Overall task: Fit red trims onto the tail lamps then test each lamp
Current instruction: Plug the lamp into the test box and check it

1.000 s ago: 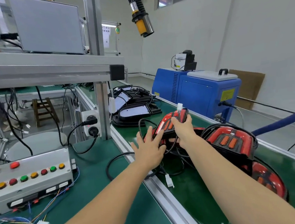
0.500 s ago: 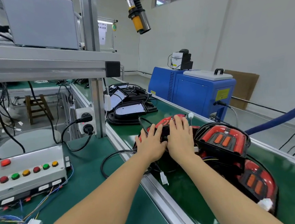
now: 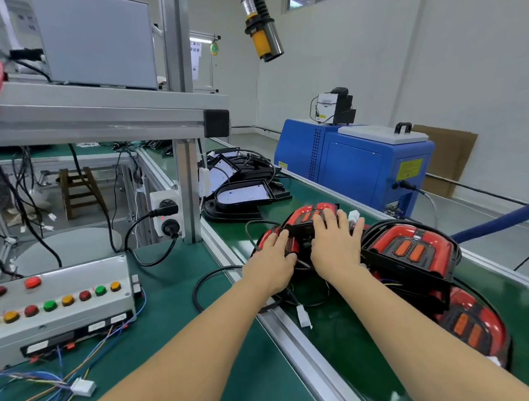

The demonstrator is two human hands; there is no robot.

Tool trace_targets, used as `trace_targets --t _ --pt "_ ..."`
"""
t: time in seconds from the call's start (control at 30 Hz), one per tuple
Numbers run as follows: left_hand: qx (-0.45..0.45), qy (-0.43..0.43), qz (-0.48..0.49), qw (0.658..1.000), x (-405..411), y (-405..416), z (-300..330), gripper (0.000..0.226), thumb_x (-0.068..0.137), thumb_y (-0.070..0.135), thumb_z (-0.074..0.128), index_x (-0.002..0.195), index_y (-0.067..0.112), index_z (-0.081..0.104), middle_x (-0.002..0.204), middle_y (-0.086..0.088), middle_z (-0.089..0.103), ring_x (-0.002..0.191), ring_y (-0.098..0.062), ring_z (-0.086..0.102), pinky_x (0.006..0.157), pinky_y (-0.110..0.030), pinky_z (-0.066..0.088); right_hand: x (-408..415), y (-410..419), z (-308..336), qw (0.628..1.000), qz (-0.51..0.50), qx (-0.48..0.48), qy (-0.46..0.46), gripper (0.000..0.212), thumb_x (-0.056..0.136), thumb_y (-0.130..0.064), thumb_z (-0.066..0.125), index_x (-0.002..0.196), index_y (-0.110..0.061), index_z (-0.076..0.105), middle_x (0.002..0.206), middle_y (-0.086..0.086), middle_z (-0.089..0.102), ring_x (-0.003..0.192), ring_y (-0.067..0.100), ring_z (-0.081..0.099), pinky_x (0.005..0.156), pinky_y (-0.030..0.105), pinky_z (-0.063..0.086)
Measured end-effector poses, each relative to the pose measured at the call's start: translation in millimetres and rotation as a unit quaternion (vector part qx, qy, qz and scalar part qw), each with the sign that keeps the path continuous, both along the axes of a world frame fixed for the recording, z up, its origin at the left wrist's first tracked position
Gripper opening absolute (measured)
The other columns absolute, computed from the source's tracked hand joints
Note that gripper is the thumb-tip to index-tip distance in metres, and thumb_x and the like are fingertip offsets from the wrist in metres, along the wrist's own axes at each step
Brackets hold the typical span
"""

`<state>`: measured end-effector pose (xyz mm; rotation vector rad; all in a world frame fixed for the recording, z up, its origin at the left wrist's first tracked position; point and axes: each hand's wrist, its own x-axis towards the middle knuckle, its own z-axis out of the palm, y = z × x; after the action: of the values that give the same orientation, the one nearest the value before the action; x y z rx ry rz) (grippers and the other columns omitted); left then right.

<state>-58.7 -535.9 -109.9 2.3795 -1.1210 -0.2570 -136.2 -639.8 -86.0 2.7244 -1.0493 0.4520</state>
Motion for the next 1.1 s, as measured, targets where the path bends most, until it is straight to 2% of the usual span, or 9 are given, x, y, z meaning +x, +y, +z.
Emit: trace_targets --t 0.13,0.4,0.6,0.83,0.93,1.1 --pt "0.014 -0.021 0.015 1.0 -0.5 13.2 -0.6 0.054 0.102 0.037 0.027 0.152 0.027 0.009 0.16 0.004 0.009 0.132 -0.028 0.041 0.098 -0.04 0.041 4.1 5.3 6.6 1.0 -0.004 -0.008 0.023 0.063 0.095 -0.024 0.047 0.152 -0.021 0.02 0.161 0.006 0.016 0.149 0.03 0.005 0.114 0.061 -0.004" --pt "0.036 -0.044 0.019 0.998 -3.9 47.1 -8.0 0.05 0.103 0.031 0.025 0.151 0.023 0.014 0.157 0.002 0.018 0.127 -0.032 0.043 0.097 -0.045 0.041 2.8 25.7 9.2 0.999 0.011 0.021 0.045 0.063 0.097 -0.024 0.046 0.153 -0.023 0.017 0.16 0.005 0.018 0.149 0.028 0.007 0.113 0.064 -0.004" --pt "0.091 -0.107 0.043 0.989 -9.3 83.4 -19.4 0.052 0.104 0.033 0.021 0.152 0.024 0.005 0.16 0.006 0.006 0.143 -0.024 0.018 0.115 -0.051 0.016 -1.3 67.1 -18.1 0.994 0.086 0.057 0.036 0.054 0.104 -0.035 0.03 0.154 -0.026 0.01 0.162 0.001 0.014 0.149 0.024 0.006 0.113 0.064 -0.003" --pt "0.13 -0.126 0.122 0.976 -15.8 141.9 -34.3 0.056 0.103 0.04 0.021 0.151 0.031 -0.006 0.16 0.008 -0.008 0.147 -0.027 -0.004 0.113 -0.058 -0.005 0.3 122.2 -47.3 0.982 0.141 0.116 0.054 0.058 0.103 -0.045 0.027 0.154 -0.028 0.005 0.162 -0.002 0.009 0.149 0.02 0.003 0.112 0.064 -0.004" --pt "0.143 -0.135 0.16 0.967 -20.5 169.6 -39.4 0.058 0.102 0.044 0.022 0.15 0.035 -0.01 0.159 0.006 -0.013 0.146 -0.031 -0.009 0.111 -0.059 -0.01 2.5 146.9 -53.4 0.976 0.17 0.122 0.056 0.059 0.103 -0.047 0.025 0.154 -0.028 0.003 0.163 -0.003 0.007 0.15 0.019 0.001 0.112 0.065 -0.006" --pt "0.15 -0.159 0.209 0.953 -29.2 212.6 -42.5 0.065 0.101 0.046 0.029 0.148 0.037 -0.014 0.159 0.004 -0.018 0.146 -0.034 -0.009 0.11 -0.061 -0.008 5.3 193.2 -55.4 0.963 0.225 0.134 0.068 0.059 0.104 -0.047 0.021 0.154 -0.03 -0.007 0.164 -0.001 -0.001 0.15 0.02 -0.007 0.111 0.064 -0.011"
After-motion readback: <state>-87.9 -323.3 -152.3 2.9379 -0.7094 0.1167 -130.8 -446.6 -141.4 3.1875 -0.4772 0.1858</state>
